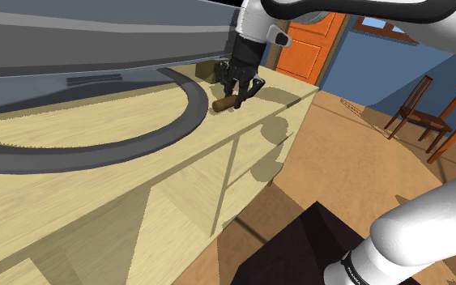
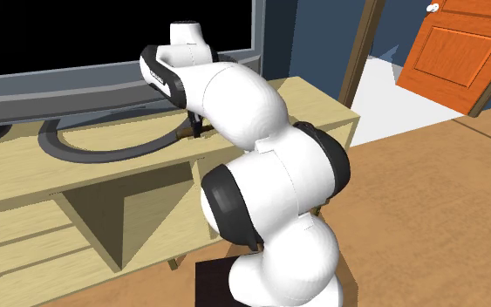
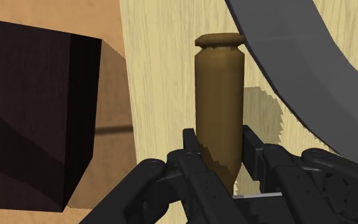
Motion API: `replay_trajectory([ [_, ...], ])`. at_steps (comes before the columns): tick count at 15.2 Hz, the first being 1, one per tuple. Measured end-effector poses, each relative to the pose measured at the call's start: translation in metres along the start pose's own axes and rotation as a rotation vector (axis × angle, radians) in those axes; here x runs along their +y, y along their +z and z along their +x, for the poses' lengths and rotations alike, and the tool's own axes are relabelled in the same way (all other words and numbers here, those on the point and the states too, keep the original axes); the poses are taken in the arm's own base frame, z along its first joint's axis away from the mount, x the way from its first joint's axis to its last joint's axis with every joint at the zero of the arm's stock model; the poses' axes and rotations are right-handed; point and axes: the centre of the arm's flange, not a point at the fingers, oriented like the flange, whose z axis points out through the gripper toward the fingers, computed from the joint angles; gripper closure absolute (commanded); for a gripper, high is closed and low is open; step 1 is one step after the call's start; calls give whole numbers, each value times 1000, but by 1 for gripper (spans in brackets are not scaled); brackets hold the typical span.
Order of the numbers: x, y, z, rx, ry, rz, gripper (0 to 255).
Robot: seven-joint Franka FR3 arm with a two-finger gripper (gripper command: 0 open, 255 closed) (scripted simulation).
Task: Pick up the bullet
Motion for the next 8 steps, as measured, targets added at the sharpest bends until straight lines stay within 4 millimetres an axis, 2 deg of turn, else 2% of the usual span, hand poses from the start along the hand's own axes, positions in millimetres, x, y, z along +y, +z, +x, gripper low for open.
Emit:
replay_trajectory([
  [8,-3,-40,-2,0,0,0,255],
])
